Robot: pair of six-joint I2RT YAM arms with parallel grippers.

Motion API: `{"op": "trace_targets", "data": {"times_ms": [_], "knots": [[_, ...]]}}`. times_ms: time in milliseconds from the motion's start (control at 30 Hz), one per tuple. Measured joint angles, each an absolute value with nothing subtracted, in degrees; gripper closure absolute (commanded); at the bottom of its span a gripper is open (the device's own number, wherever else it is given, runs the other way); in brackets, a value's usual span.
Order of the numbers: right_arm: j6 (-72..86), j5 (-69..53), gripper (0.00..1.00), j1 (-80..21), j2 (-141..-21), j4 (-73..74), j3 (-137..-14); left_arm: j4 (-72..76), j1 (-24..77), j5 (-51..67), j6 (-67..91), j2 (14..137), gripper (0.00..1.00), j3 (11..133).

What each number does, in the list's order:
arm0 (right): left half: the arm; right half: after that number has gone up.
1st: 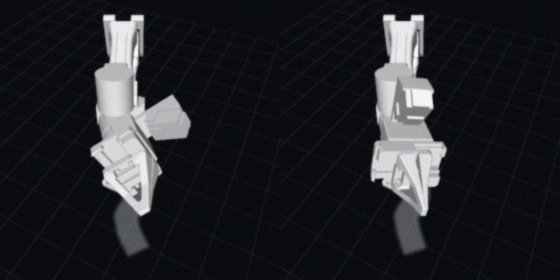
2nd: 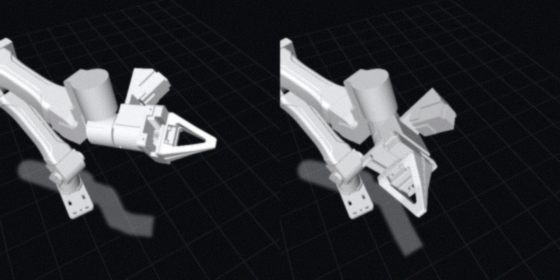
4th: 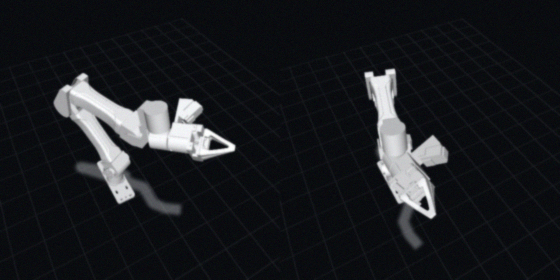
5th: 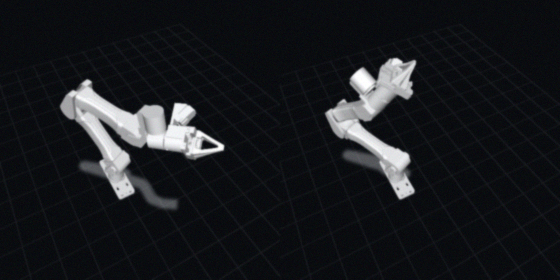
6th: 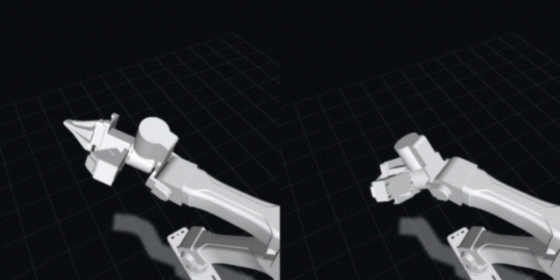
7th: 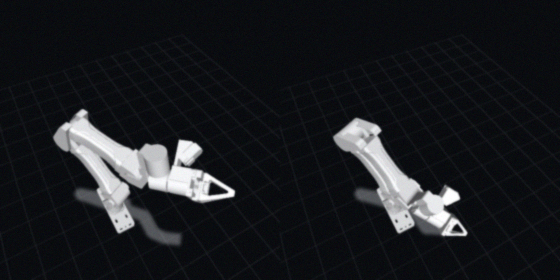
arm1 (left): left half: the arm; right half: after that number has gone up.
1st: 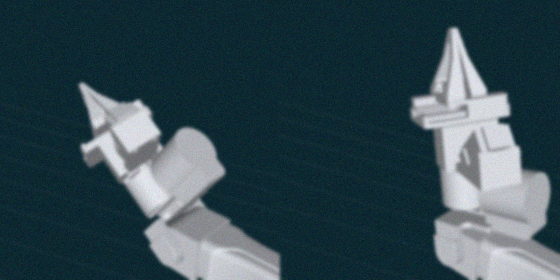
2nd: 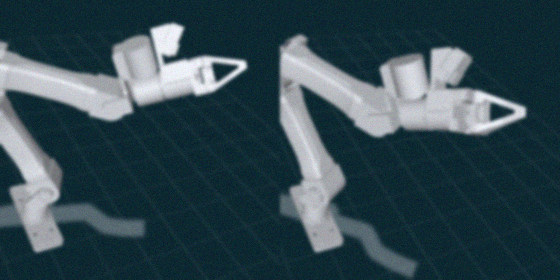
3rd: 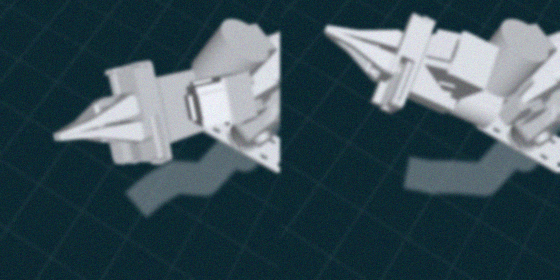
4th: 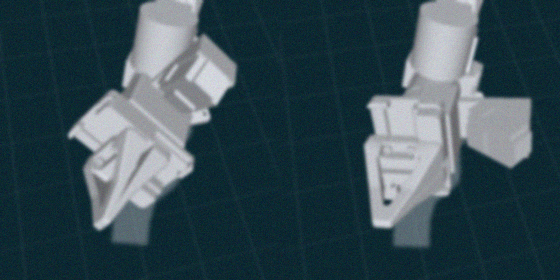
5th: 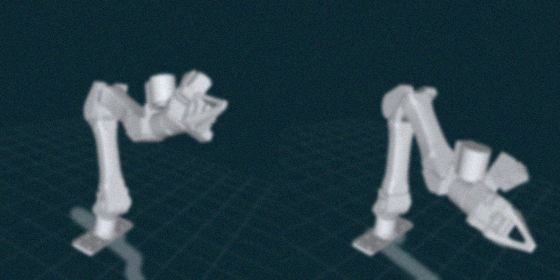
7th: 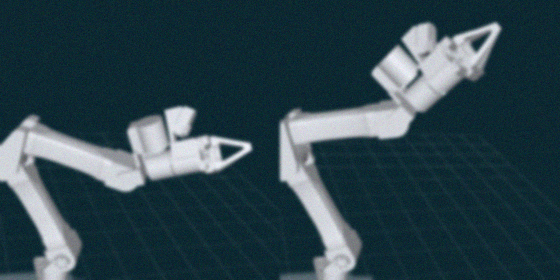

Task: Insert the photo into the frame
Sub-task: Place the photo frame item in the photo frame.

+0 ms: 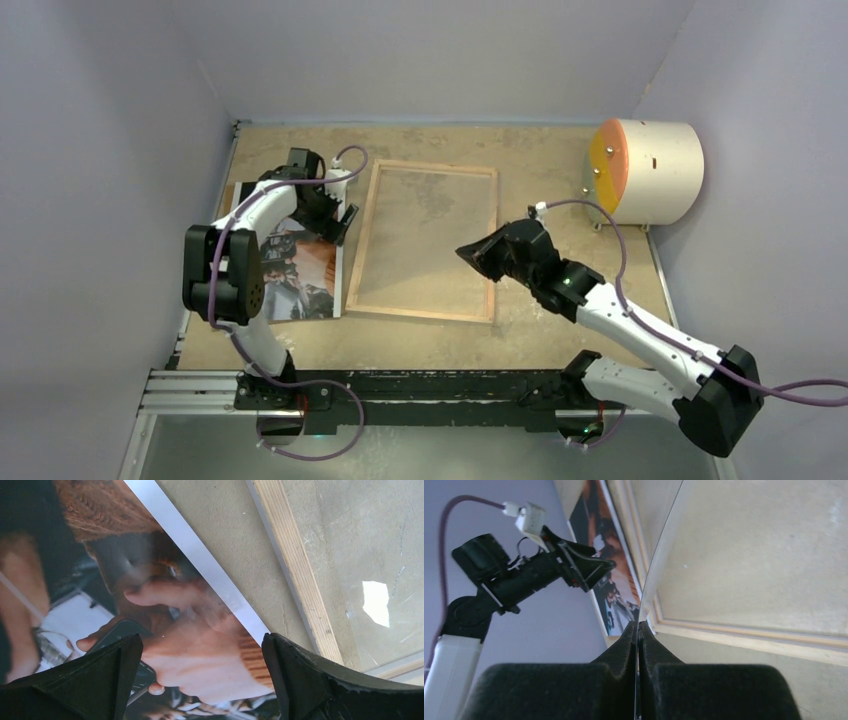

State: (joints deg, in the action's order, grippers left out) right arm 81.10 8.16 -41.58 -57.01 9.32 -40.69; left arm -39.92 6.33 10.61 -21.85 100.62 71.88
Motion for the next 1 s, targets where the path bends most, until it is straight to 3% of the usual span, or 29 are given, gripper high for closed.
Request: {"op": "trace_targets", "data": {"times_ms": [233, 500, 600, 733, 1000], "knots": [[73.08, 7.31, 1.0, -41.6, -65.89, 9.47, -55.79, -41.17, 3.44, 11.73, -20.71, 100.38, 0.02, 75.26], [68.75, 4.56, 1.0, -43.57, -72.86, 6.5, -69.32, -39.79, -9.41, 9.19, -16.78, 100.4, 0.03, 84.75], [69.23, 3.86, 1.0, -47.13, -70.59, 4.1, -65.58, -39.55, -11.55, 8.56, -16.84, 100.4, 0.02, 85.06], [70.35, 1.63, 1.0, -52.16, -64.29, 2.59, -51.86, -39.55, -10.83, 9.21, -17.91, 100.4, 0.02, 83.55], [70.06, 0.75, 1.0, -54.43, -58.08, 8.82, -32.91, -40.36, -8.23, 10.11, -20.58, 100.33, 0.02, 80.82]]}}
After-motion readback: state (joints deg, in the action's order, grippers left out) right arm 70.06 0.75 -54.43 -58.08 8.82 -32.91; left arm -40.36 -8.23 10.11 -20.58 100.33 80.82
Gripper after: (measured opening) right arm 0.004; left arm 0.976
